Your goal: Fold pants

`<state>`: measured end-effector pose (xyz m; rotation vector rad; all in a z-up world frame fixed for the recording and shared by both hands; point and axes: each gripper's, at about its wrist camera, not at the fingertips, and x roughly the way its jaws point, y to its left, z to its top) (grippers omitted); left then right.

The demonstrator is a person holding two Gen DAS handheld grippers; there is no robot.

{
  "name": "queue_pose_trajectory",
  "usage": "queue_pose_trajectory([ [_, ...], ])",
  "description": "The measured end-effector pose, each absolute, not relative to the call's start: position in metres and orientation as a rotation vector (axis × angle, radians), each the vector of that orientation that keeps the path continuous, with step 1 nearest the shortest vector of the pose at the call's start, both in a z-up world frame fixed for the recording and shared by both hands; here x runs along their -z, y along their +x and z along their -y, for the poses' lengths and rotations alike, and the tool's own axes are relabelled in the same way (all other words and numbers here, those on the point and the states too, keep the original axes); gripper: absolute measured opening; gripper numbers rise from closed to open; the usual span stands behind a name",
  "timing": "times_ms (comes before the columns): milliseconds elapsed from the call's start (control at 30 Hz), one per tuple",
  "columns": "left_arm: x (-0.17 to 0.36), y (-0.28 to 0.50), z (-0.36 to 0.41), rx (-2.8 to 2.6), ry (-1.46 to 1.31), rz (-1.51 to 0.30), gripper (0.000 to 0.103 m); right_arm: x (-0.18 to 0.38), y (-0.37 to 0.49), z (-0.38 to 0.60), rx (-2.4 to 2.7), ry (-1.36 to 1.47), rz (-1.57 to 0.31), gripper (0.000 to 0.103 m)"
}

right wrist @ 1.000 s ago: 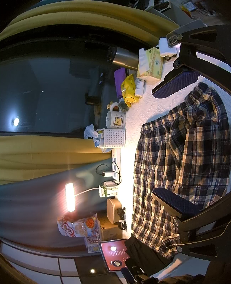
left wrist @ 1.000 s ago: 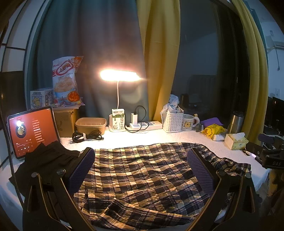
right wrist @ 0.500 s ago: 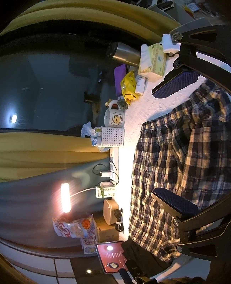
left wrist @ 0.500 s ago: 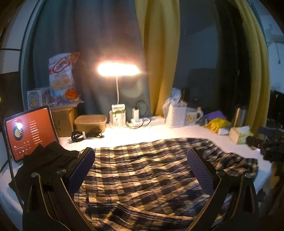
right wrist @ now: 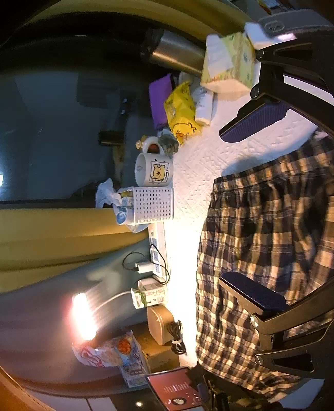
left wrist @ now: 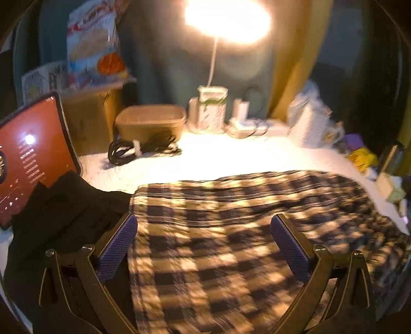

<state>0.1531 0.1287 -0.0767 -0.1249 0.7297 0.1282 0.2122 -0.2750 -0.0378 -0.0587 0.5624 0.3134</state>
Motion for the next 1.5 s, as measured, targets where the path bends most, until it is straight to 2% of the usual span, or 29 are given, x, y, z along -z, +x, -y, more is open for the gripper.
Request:
queue_pose_trajectory([
  [100,0.09,0.175,-0.14,-0.149,-0.109,-0.782,0.102,0.048,0.236,0.274,-0.308,-0.052,-0.609,0.101],
  [167,0.099,0.191,-0.147,-0.148,-0.099,-0.816,0.102,0.057,0.256,0.275,-0.311,-0.047,-0.652,0.095],
  [267,0.109,0.211,-0.155,-0.147,-0.082,-0.856,0.102,0.07,0.286,0.277,-0.301,-0.047,-0.71,0.094],
  [367,0.119,0.229,-0.158,-0.114,-0.068,-0.916,0.09,0.085,0.319,0.283,-0.298,-0.022,-0.78,0.093],
  [500,0.126,0.242,-0.148,-0.059,-0.006,-0.959,0.089,0.103,0.352,0.286,-0.329,0.005,-0.865,0.088],
  [633,0.136,0.248,-0.139,-0.035,0.022,-0.981,0.087,0.13,0.37,0.271,-0.4,-0.021,-0.963,0.07],
  [667,0.136,0.248,-0.137,-0.037,0.025,-0.984,0.087,0.136,0.372,0.266,-0.414,-0.048,-0.984,0.07],
  [700,0.136,0.248,-0.137,-0.036,0.027,-0.986,0.083,0.135,0.369,0.259,-0.42,-0.091,-0.958,0.055],
  [733,0.135,0.247,-0.136,-0.029,0.02,-0.986,0.08,0.135,0.366,0.253,-0.448,-0.118,-0.964,0.035],
  [767,0.133,0.246,-0.136,-0.025,0.007,-0.981,0.068,0.134,0.364,0.248,-0.456,-0.151,-0.954,0.03],
  [800,0.132,0.246,-0.136,-0.021,-0.002,-0.971,0.046,0.134,0.361,0.244,-0.459,-0.169,-0.947,0.029],
  [833,0.13,0.247,-0.133,-0.013,0.0,-0.965,0.031,0.133,0.36,0.242,-0.447,-0.193,-0.932,0.028],
  [867,0.129,0.25,-0.13,-0.005,0.011,-0.969,0.005,0.131,0.36,0.243,-0.429,-0.195,-0.912,0.028],
  [900,0.128,0.252,-0.126,0.014,0.023,-0.979,0.001,0.126,0.36,0.245,-0.415,-0.192,-0.892,0.027],
  [1267,0.091,0.326,-0.092,0.069,0.043,-0.841,0.001,0.07,0.404,0.275,-0.222,-0.155,-0.673,0.027],
  [1500,0.099,0.389,-0.081,0.07,0.059,-0.852,0.004,0.087,0.458,0.293,-0.156,-0.112,-0.723,0.027],
])
